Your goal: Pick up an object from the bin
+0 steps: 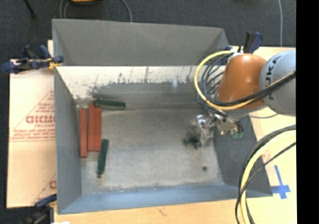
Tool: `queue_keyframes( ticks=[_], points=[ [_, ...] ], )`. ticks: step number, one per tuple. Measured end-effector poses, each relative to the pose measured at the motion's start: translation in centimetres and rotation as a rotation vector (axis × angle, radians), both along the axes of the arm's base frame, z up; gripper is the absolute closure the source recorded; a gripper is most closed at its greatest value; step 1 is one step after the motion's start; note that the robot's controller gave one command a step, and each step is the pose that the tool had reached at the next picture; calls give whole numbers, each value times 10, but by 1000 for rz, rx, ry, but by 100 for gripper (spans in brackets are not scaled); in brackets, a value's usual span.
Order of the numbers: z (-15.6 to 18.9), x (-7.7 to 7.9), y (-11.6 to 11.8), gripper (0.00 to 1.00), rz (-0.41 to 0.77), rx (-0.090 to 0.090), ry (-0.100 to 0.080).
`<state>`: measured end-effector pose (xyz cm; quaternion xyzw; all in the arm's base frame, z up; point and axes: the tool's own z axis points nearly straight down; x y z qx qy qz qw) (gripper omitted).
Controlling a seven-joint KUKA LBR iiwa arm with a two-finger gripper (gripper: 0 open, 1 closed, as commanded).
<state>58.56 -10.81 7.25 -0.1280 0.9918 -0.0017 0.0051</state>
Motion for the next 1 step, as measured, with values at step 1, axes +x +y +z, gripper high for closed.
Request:
queue_keyframes(
  ticks=[1],
  points=[
    [0, 0, 0, 100, -1, 0, 0]
  ],
)
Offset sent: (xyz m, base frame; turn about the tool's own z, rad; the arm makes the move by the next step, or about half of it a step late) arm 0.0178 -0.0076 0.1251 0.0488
